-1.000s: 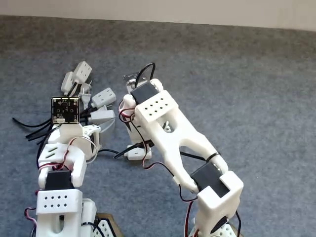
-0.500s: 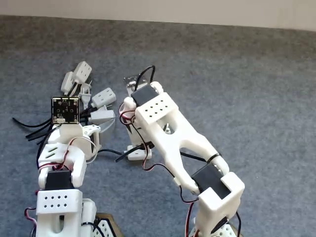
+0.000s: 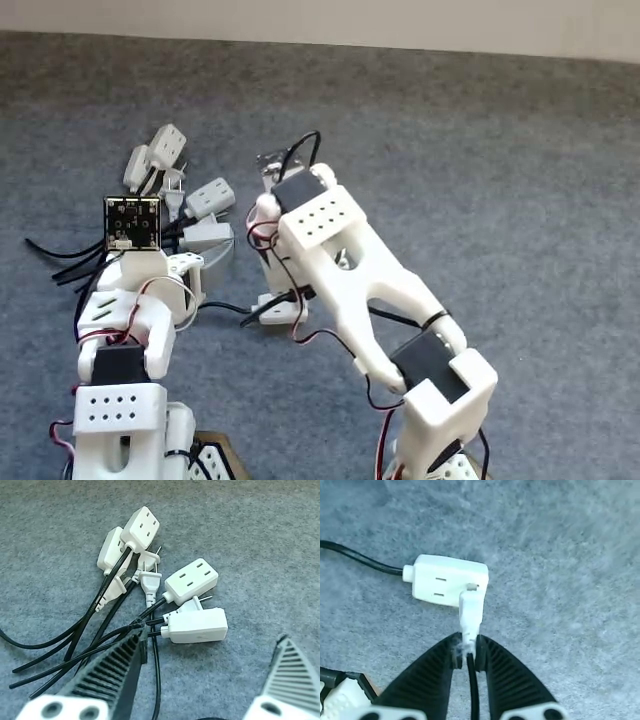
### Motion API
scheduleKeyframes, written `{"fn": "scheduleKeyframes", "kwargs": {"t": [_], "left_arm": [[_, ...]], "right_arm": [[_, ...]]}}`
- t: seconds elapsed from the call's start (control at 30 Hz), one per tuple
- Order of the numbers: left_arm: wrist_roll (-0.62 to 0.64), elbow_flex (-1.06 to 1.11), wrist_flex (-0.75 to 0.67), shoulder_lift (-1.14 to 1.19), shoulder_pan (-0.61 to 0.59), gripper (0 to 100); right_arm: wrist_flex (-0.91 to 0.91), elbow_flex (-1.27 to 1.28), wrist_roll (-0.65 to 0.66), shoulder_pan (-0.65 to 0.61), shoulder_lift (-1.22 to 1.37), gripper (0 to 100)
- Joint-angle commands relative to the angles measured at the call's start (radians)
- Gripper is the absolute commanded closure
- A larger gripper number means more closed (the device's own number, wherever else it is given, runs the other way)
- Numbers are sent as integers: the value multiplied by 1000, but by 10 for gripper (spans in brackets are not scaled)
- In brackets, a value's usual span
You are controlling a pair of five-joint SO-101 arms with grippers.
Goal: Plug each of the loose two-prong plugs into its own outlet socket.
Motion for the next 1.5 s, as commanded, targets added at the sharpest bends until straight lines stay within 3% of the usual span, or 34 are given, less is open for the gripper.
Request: {"fn": "scheduleKeyframes", "kwargs": {"t": [0.0, 1.0, 1.47], "left_arm": [[2, -10, -18, -10, -2, 617], [2, -10, -15, -10, -1, 617], [2, -10, -14, -10, 1, 617]], "right_arm": [[-5, -1, -2, -16, -8, 993], [-51, 42, 46, 39, -7, 993], [-13, -194, 41, 62, 288, 993]]}}
